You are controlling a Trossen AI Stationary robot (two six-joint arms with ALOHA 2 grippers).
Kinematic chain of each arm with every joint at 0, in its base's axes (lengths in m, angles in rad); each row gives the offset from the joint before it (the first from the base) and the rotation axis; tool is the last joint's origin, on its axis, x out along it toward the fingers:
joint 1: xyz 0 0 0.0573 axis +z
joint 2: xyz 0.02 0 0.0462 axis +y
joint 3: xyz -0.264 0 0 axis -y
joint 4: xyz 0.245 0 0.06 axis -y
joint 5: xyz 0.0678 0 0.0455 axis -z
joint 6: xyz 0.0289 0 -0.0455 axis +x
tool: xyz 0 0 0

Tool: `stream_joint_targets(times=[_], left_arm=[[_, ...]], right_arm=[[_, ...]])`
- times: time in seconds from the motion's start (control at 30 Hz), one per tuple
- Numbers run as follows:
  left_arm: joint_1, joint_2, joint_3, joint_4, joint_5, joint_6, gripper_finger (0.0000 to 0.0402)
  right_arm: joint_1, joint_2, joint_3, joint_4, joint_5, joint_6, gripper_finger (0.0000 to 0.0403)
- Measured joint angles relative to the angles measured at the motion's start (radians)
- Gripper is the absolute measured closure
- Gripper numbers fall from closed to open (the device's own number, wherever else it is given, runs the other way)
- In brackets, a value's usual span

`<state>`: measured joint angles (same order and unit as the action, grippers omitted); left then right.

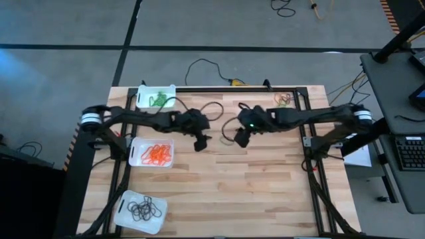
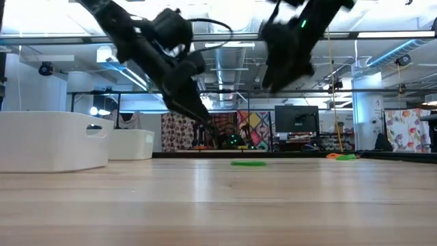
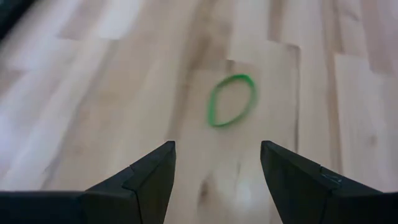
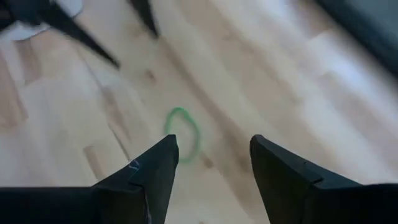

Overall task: Sort rubber bands into baskets
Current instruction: Put the green rubber band into the top white bin

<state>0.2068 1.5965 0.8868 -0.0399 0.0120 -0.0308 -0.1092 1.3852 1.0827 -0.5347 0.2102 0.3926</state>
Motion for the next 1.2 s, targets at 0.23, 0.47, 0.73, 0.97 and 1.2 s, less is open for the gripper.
stream_joint_targets(times=[0.23, 0.47, 0.73, 0.97, 1.2], left_arm=[[-0.005, 0.148, 0.117, -0.011, 0.06, 0.098, 0.0182], [-0.016, 0.236, 0.17, 0.007, 0.059, 0.353, 0.0182], [-0.016, 0.396, 0.317, -0.127, 0.021, 0.415, 0.0192], [-0.006, 0.539, 0.565, -0.395, 0.053, 0.336, 0.0207], [0.004, 0.611, 0.662, -0.511, 0.071, 0.356, 0.0247]], right_arm=[[0.108, -0.133, 0.112, -0.21, 0.281, 0.065, 0.0209], [0.122, -0.204, 0.102, -0.239, 0.307, -0.047, 0.0209], [0.122, -0.278, 0.097, -0.386, 0.307, -0.125, 0.0209], [0.122, -0.346, 0.085, -0.457, 0.283, -0.151, 0.0209], [0.122, -0.393, 0.066, -0.482, 0.29, -0.096, 0.0209]])
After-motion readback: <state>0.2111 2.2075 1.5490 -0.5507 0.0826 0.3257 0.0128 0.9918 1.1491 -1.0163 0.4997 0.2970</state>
